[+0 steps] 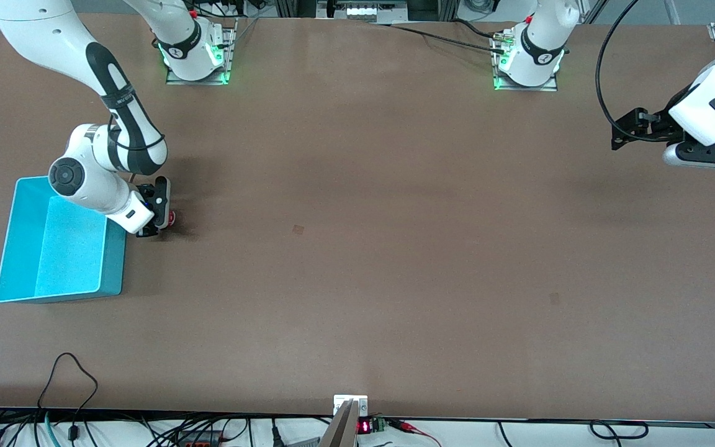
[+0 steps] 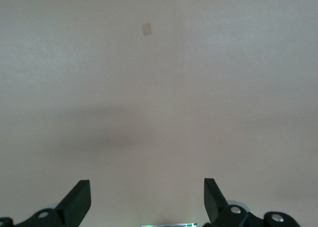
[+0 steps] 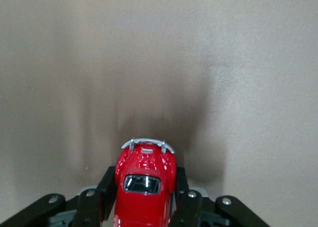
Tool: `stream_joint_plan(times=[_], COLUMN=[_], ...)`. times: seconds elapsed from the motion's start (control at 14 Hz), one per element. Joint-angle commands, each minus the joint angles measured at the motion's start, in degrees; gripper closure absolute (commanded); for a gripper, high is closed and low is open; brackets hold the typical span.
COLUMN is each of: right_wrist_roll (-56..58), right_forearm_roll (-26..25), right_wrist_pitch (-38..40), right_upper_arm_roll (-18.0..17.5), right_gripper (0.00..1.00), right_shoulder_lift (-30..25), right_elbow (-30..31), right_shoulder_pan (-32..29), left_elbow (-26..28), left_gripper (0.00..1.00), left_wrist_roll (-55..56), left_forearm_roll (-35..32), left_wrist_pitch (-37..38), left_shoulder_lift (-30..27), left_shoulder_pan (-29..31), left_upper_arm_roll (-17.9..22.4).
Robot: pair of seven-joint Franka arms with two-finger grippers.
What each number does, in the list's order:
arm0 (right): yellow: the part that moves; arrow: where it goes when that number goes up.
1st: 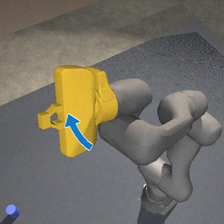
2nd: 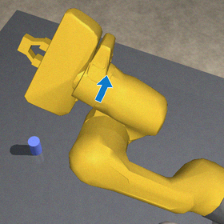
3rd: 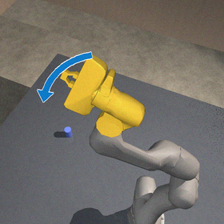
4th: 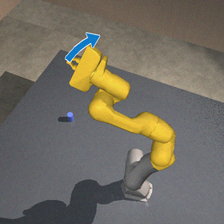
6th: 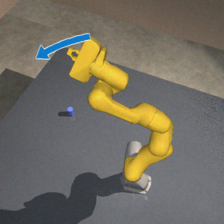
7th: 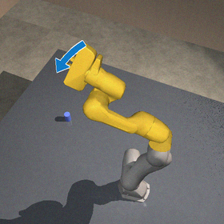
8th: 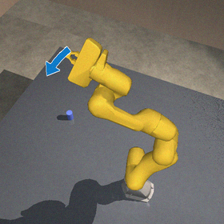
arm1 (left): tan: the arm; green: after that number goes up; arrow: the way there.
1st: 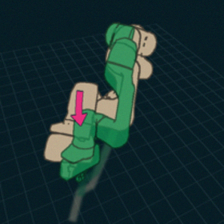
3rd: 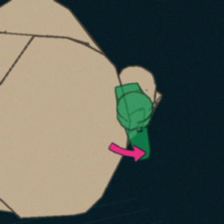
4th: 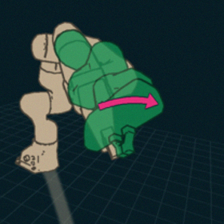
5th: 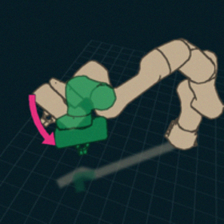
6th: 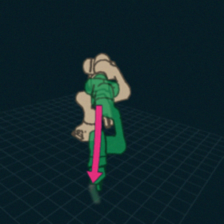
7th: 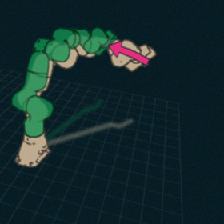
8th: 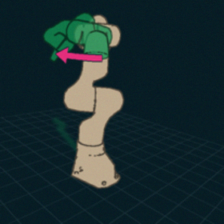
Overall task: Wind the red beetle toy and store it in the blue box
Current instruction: 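Lift the car with the right gripper and carry it over the box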
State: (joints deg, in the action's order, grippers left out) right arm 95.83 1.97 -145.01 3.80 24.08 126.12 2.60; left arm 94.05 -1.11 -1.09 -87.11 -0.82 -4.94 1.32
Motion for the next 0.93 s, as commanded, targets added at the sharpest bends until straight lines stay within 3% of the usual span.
stream_joint_plan(times=[0.0, 0.28, 0.5, 0.85], right_wrist_roll=[1.73, 0.94, -1.86, -24.94], right_forearm_roll=[0.22, 1.18, 1.89, 2.68], right_wrist_pitch=[0.07, 0.07, -0.01, -1.15], right_upper_arm_roll=[-0.02, -0.20, -0.02, 2.62], right_gripper=[0.83, 0.83, 0.84, 0.89], right_shoulder_lift=[-2.97, -6.23, -6.67, -6.06], right_elbow=[0.54, -2.97, -9.20, -14.40], right_shoulder_pan=[0.30, 3.72, 8.02, 2.52], left_elbow=[-1.68, -1.85, -1.85, -2.03], left_gripper=[0.00, 0.00, 0.00, 0.00], left_wrist_roll=[-0.48, -0.65, -0.92, -0.92], left_forearm_roll=[0.74, 0.66, 0.66, 0.57], left_wrist_pitch=[1.42, 1.68, 1.68, 1.59], left_shoulder_lift=[0.73, 0.82, 0.82, 0.91], left_shoulder_pan=[-0.07, -0.07, 0.01, 0.01], left_upper_arm_roll=[0.08, 0.08, 0.08, 0.08])
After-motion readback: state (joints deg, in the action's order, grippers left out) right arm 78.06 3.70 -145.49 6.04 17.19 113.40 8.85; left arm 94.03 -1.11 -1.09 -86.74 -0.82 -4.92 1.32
